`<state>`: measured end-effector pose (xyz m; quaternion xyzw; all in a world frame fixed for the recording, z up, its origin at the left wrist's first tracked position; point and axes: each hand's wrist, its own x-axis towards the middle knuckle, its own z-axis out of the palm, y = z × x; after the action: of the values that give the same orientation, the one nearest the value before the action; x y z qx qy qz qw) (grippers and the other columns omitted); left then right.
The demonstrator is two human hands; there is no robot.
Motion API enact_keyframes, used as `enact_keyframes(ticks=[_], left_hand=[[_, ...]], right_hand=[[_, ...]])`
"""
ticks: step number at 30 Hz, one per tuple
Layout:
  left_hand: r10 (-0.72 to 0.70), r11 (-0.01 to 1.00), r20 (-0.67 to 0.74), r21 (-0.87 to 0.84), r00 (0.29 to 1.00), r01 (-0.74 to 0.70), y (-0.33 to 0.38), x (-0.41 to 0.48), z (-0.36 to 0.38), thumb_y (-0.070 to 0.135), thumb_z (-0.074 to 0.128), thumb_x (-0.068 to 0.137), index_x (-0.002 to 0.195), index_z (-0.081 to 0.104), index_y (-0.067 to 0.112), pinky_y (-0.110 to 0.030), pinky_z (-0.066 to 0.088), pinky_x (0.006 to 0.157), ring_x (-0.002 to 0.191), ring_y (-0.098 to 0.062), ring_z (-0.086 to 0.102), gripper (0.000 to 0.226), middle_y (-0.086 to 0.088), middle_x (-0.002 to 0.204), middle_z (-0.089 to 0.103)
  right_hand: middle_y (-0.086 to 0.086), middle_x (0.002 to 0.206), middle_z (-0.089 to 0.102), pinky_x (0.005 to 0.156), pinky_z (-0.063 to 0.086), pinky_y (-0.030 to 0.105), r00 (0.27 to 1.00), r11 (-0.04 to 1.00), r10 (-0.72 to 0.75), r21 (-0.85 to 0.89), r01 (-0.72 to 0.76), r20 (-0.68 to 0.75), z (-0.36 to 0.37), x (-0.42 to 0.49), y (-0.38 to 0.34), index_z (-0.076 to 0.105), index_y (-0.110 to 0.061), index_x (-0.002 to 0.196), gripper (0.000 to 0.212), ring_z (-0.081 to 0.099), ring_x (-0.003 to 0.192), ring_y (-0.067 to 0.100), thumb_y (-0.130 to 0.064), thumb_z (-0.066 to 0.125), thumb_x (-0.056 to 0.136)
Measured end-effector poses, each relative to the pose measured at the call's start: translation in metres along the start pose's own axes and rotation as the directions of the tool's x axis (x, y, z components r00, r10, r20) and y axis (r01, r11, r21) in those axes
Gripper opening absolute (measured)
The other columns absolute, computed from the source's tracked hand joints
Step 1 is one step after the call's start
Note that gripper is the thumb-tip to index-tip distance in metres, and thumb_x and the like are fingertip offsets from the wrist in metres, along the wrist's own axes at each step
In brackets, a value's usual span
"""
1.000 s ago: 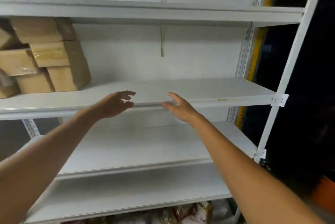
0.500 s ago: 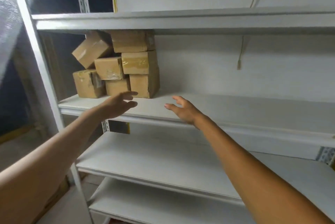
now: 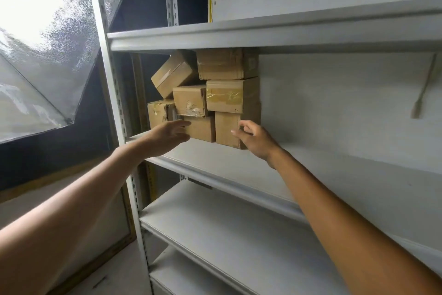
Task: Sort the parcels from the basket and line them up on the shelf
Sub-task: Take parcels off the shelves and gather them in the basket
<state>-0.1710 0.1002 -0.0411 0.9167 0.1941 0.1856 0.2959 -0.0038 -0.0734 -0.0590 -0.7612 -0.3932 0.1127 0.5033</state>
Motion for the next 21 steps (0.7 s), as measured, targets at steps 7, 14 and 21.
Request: enact_keyframes(ticks=[7, 14, 21], left_hand=[[-0.005, 0.999, -0.081, 0.035, 0.997, 0.008, -0.014, 0.029, -0.02, 0.024, 0.051, 0.097, 0.139, 0.044, 0.025, -0.04, 0.039, 0.105, 0.127, -0.022, 0.048, 0.042, -0.005, 0.138, 0.051], [0.042, 0.998, -0.101, 0.042, 0.994, -0.038, -0.032, 0.084, -0.044, 0.022, 0.051, 0.097, 0.14, 0.043, 0.024, -0.037, 0.038, 0.104, 0.129, -0.022, 0.047, 0.043, -0.005, 0.14, 0.05], [0.185, 0.982, -0.15, -0.017, 0.971, -0.189, -0.042, 0.165, -0.055, 0.028, 0.052, 0.097, 0.143, 0.038, 0.021, -0.033, 0.037, 0.1, 0.128, -0.025, 0.047, 0.049, -0.007, 0.145, 0.045]], right_hand=[[0.008, 0.154, 0.034, 0.092, 0.029, 0.022, 0.997, 0.996, -0.072, 0.053, 0.071, 0.013, -0.001, 0.041, -0.004, 0.035, -0.014, 0.148, 0.054, 0.035, 0.14, 0.022, -0.03, 0.052, 0.099], [0.008, 0.152, 0.036, 0.092, 0.032, 0.025, 0.979, 0.989, -0.134, 0.037, 0.141, -0.151, 0.009, 0.088, -0.02, 0.035, -0.016, 0.147, 0.053, 0.036, 0.137, 0.023, -0.03, 0.053, 0.099], [0.007, 0.15, 0.04, 0.096, 0.035, 0.029, 0.871, 0.987, -0.152, -0.017, 0.162, -0.466, -0.002, 0.142, -0.03, 0.039, -0.02, 0.144, 0.053, 0.042, 0.134, 0.023, -0.034, 0.057, 0.096]])
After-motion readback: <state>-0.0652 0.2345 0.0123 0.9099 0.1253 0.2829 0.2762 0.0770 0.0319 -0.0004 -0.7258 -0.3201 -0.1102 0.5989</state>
